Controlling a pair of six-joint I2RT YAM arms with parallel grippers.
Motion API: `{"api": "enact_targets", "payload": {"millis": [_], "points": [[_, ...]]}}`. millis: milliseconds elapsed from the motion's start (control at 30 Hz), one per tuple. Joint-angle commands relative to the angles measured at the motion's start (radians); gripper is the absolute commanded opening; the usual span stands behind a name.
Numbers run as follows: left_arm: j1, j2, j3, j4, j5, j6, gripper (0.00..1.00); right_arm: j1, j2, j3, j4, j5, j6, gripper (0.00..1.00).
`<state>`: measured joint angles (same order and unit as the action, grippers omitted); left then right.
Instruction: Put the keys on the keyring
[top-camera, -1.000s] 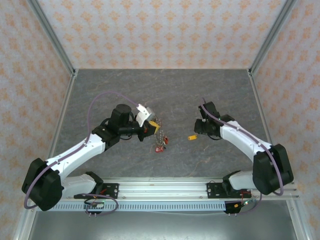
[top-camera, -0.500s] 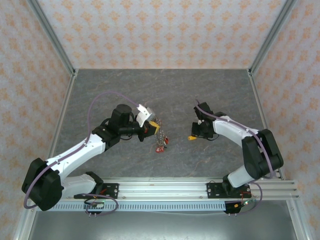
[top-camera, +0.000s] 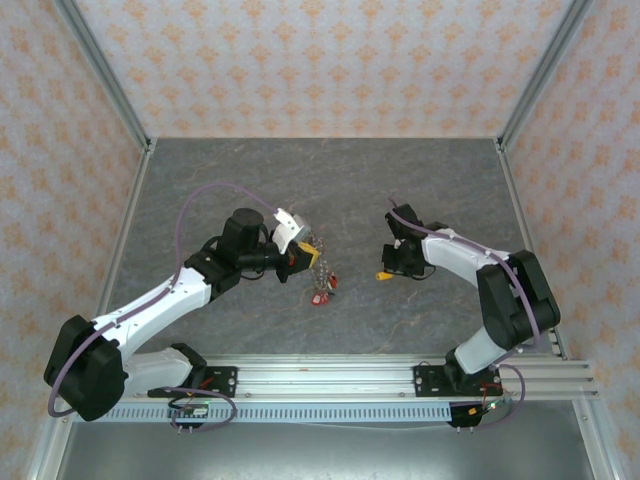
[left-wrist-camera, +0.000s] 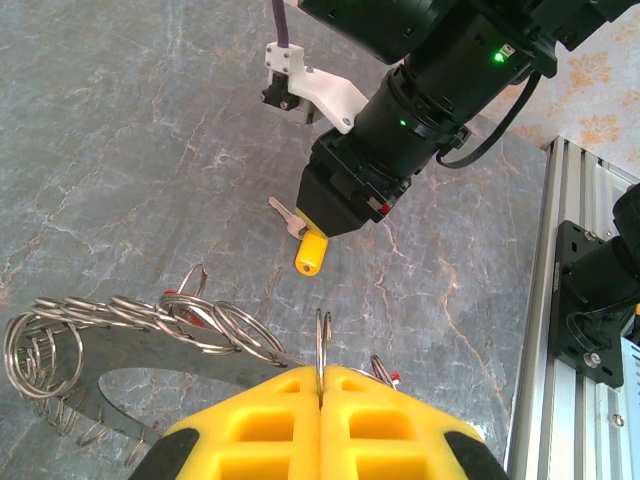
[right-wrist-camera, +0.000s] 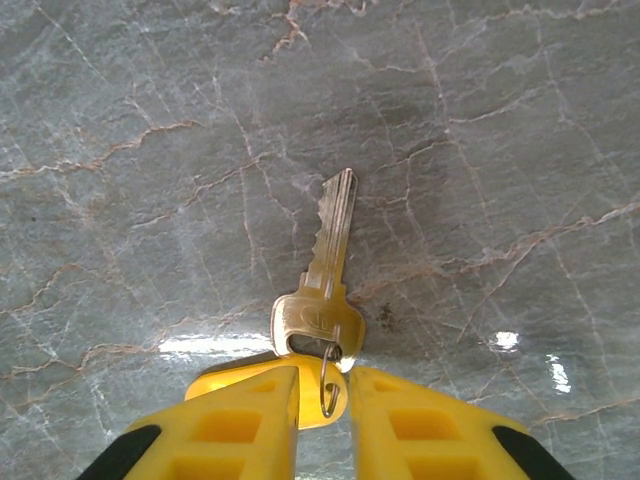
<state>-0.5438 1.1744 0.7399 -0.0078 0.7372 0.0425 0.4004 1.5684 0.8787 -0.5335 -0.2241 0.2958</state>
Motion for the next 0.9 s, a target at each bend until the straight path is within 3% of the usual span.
{"api": "enact_targets", "payload": {"millis": [0, 433, 867], "points": [[-0.010, -0.007, 0.041, 0.031, -0.008, 0.003, 0.00, -0.003, 0.008, 0.019, 0.001, 0.037, 0.015, 0.17], [-0.009, -0.003, 0.046, 0.025, -0.010, 0.005, 0.00, -0.003, 0.028, 0.021, 0.003, 0.039, 0.017, 0.11], [-0.012, 0.008, 0.059, 0.014, -0.008, 0.010, 0.00, -0.003, -0.002, 0.022, 0.010, 0.046, 0.017, 0.13]]}}
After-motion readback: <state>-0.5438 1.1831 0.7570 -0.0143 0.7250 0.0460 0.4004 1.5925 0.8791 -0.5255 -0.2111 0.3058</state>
